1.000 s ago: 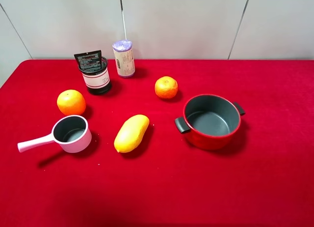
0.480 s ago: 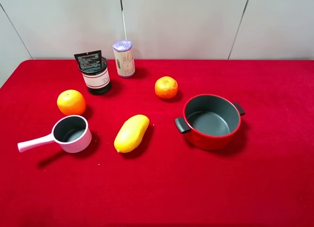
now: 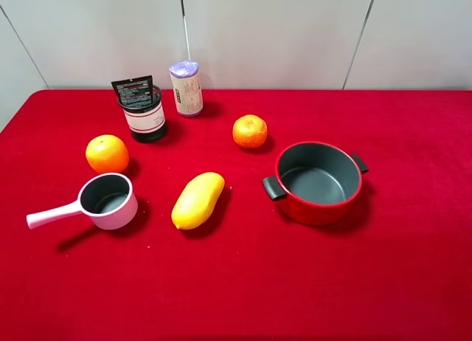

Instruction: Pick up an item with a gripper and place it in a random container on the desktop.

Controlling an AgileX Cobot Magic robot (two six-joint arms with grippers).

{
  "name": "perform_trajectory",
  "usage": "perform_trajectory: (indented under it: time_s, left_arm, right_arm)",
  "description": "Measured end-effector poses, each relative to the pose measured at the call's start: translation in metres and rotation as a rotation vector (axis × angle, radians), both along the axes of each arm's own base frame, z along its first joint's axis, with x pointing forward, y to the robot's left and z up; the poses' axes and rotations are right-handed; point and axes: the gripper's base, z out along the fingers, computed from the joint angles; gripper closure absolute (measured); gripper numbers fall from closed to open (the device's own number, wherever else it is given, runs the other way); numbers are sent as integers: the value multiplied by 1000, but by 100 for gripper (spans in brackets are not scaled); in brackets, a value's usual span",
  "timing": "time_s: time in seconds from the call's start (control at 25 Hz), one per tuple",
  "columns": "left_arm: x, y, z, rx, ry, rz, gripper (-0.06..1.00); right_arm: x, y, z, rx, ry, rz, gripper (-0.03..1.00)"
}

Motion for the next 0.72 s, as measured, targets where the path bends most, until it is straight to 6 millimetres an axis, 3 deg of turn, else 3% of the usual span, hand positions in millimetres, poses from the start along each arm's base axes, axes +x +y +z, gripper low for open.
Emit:
perform_trajectory:
  time_s: [0.44,0.72]
  left_arm:
    - [-31,2,2,-5,-201,25,-5]
    - [-33,4,1,13,-214,34,-5]
  right_arm:
    - [0,0,0,0,0,0,27]
    - [0,0,0,0,0,0,27]
